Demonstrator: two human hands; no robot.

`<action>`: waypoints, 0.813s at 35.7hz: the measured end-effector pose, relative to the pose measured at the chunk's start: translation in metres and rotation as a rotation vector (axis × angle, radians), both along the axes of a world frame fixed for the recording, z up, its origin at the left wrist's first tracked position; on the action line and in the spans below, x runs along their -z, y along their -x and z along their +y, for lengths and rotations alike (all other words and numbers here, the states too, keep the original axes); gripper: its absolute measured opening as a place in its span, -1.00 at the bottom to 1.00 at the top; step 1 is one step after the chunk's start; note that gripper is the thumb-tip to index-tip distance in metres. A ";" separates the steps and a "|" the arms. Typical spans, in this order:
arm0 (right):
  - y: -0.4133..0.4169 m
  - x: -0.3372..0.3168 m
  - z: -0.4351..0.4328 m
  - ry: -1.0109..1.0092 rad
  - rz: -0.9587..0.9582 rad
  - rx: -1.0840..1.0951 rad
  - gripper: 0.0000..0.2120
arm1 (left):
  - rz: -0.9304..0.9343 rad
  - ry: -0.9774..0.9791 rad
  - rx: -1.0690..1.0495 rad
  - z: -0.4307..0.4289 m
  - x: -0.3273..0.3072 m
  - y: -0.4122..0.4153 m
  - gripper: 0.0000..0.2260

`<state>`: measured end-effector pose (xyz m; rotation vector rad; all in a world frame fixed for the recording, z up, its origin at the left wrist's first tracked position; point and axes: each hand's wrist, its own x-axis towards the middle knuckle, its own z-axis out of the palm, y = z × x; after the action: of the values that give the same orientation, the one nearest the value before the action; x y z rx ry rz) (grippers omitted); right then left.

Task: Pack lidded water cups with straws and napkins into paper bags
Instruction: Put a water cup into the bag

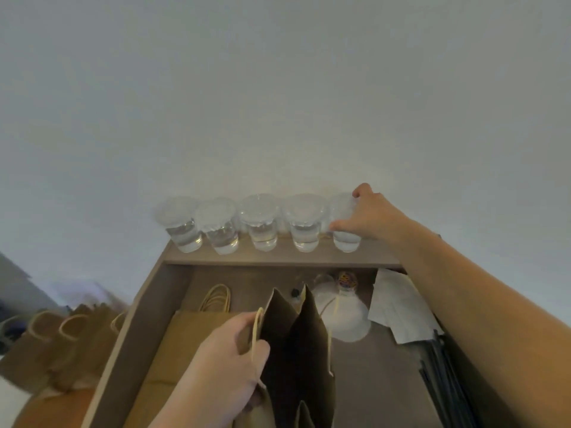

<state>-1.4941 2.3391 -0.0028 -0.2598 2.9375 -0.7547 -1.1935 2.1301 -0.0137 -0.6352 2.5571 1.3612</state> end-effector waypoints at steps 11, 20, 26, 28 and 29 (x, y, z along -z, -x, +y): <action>-0.055 -0.039 0.009 0.024 -0.034 -0.011 0.04 | -0.034 -0.092 0.019 0.014 0.000 0.012 -0.73; -0.214 -0.122 0.009 0.139 -0.056 -0.240 -0.19 | 0.094 -0.106 0.097 0.016 -0.004 0.028 -0.88; -0.253 -0.088 0.005 0.154 -0.045 -0.132 -0.20 | 0.142 -0.041 0.185 0.006 0.008 0.027 -0.89; -0.255 -0.079 0.006 0.161 -0.028 -0.126 -0.19 | 0.110 -0.051 0.201 0.001 0.010 0.028 -0.85; -0.255 -0.076 0.005 0.147 -0.023 -0.134 -0.19 | 0.084 -0.080 0.206 -0.003 0.011 0.029 -0.87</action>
<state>-1.2387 2.3443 0.0731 -0.4505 2.8121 -0.9470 -1.2222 2.1270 -0.0245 -0.2969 2.5331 1.4381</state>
